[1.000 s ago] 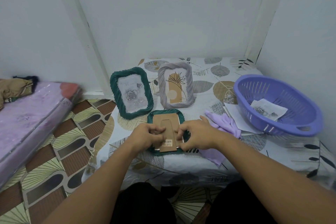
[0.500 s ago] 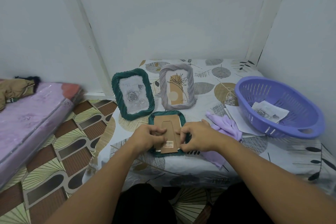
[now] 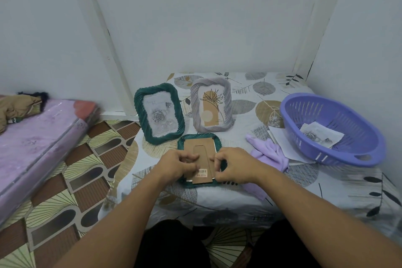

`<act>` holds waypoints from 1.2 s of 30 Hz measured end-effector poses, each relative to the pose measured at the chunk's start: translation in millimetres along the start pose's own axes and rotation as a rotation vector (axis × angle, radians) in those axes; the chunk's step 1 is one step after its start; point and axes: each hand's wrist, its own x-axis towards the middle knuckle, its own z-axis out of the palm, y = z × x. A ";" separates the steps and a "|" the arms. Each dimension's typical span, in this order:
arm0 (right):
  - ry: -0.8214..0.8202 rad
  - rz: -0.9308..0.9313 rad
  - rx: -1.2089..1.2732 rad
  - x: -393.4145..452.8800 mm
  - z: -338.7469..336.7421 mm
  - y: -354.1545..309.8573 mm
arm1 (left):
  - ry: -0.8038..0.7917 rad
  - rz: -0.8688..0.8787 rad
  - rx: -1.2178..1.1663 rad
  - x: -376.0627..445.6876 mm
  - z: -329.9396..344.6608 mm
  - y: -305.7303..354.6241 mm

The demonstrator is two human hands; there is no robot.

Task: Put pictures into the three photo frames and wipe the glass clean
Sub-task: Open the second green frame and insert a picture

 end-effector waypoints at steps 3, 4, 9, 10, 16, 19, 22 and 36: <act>0.031 0.011 0.196 -2.4 -4.1 8.2 | -0.018 -0.011 -0.048 -1.8 -0.4 1.9; 0.071 0.006 0.225 -3.7 -4.7 9.7 | -0.023 -0.012 -0.069 -2.5 -1.0 2.4; 0.243 0.036 0.256 1.5 -1.4 15.6 | -0.005 -0.007 -0.088 -7.3 -6.8 7.7; 0.249 0.066 0.270 2.8 -1.3 15.5 | 0.018 0.009 -0.059 -8.0 -8.3 7.9; 0.248 0.048 0.197 1.0 -1.6 12.7 | 0.144 0.237 0.300 -16.3 -8.7 20.3; 0.103 -0.055 0.135 -4.9 -5.7 6.3 | 0.040 0.317 0.507 -16.9 1.8 25.4; -0.013 -0.090 0.076 -8.9 -8.8 4.7 | -0.080 0.372 0.569 -15.4 13.0 25.3; -0.126 -0.106 -0.127 -6.7 -14.7 3.1 | -0.139 0.307 0.633 -8.6 21.0 25.8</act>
